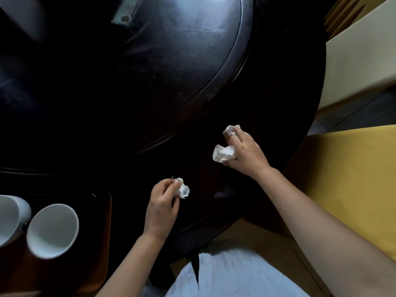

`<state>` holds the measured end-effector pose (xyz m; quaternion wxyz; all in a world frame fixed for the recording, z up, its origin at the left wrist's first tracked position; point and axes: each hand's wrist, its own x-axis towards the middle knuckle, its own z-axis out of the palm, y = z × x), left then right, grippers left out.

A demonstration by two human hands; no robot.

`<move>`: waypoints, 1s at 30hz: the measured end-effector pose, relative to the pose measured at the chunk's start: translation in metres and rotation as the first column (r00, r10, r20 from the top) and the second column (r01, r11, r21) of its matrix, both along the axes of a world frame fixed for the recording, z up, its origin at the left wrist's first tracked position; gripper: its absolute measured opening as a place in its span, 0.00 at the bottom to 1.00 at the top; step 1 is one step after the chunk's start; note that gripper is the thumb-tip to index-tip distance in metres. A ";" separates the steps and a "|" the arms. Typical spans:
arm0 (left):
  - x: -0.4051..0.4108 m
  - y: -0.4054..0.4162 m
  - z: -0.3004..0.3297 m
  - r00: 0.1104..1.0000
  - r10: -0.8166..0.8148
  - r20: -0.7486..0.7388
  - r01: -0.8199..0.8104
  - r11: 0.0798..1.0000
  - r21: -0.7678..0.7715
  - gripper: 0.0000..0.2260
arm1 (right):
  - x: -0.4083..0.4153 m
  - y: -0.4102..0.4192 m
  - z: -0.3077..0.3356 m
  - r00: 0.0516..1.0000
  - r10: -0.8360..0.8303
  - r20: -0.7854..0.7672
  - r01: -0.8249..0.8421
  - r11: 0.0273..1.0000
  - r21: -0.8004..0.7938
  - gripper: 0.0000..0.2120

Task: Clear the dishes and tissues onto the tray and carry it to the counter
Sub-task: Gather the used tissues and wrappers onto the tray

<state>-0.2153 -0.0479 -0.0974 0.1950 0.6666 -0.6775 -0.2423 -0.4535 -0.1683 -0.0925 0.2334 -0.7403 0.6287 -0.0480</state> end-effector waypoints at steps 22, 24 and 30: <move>0.015 0.010 0.014 0.999 0.030 -0.040 -0.030 0.999 0.017 0.16 | 0.009 0.001 -0.002 0.991 -0.125 0.050 0.132 0.979 -0.156 0.07; 0.017 0.011 0.015 0.998 0.032 -0.051 -0.032 0.999 0.001 0.16 | 0.004 -0.008 0.002 0.962 -0.244 0.126 0.258 0.960 -0.108 0.07; 0.016 0.010 0.016 0.997 0.052 -0.065 -0.053 0.999 -0.013 0.15 | 0.006 -0.024 0.015 0.924 -0.372 0.087 0.360 0.925 0.122 0.09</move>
